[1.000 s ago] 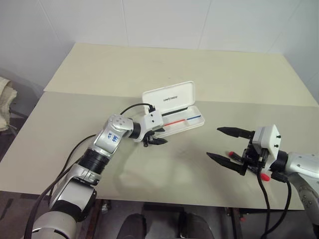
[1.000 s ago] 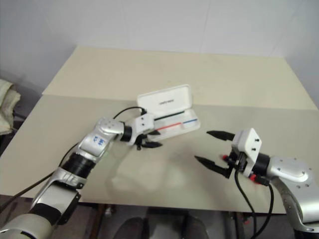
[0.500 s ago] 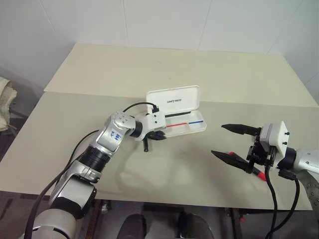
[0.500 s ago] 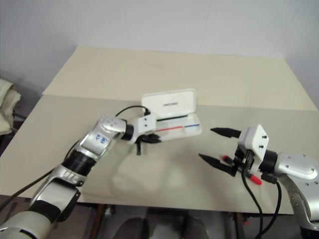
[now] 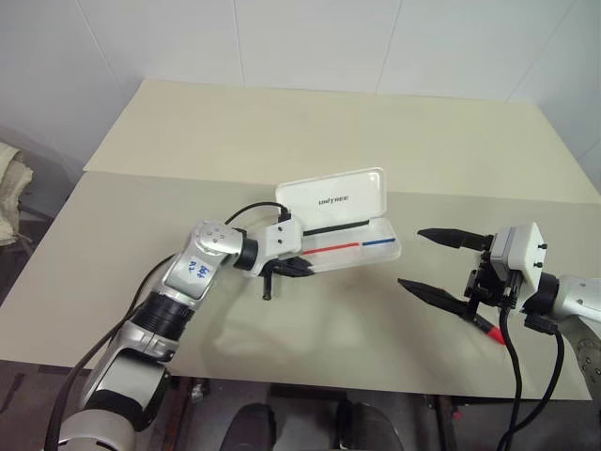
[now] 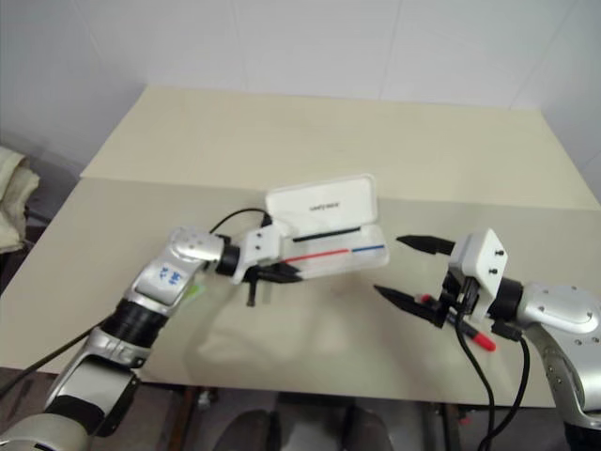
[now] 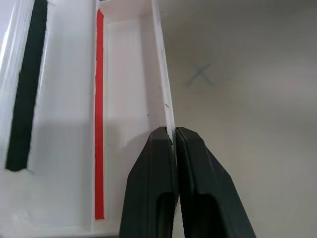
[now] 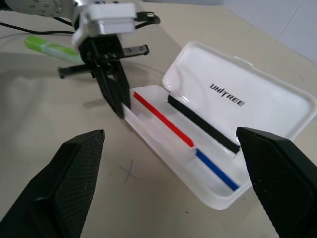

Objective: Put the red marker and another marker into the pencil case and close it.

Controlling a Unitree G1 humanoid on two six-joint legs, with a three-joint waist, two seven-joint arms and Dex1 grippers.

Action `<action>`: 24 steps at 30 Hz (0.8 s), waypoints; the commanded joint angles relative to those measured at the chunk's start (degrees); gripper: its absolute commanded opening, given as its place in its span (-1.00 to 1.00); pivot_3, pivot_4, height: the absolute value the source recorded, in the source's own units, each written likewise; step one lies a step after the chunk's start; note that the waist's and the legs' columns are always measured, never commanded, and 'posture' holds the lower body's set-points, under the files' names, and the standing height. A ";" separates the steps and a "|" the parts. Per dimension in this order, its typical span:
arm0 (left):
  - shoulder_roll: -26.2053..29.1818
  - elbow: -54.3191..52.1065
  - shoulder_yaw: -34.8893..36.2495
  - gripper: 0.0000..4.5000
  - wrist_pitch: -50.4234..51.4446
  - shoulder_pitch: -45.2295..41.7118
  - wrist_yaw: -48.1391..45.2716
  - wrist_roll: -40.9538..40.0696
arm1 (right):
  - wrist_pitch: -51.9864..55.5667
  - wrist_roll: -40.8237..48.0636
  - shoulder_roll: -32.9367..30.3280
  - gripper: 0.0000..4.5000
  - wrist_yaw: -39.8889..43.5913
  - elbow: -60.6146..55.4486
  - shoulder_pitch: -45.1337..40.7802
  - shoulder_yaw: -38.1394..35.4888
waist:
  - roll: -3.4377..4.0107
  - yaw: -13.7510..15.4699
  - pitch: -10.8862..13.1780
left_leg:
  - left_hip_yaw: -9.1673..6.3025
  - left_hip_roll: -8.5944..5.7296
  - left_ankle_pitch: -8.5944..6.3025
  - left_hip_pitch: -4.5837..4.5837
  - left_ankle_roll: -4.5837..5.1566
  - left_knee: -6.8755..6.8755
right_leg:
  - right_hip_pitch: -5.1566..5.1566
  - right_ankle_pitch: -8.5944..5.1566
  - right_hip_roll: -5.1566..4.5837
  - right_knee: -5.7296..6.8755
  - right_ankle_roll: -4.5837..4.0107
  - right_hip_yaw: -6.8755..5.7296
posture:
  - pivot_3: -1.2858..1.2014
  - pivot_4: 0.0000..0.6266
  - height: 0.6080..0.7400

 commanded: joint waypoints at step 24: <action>-1.56 -1.96 -6.82 -0.98 -5.80 0.06 -5.17 3.69 | 4.83 3.31 -0.34 1.00 -3.11 -5.59 0.53 -2.49 | 0.00 0.40 0.00 | -0.01 -0.09 -0.02 -0.03 0.05 0.06 | 0.03 0.01 -0.11 0.03 0.02 0.01 | 0.03 -0.52 1.00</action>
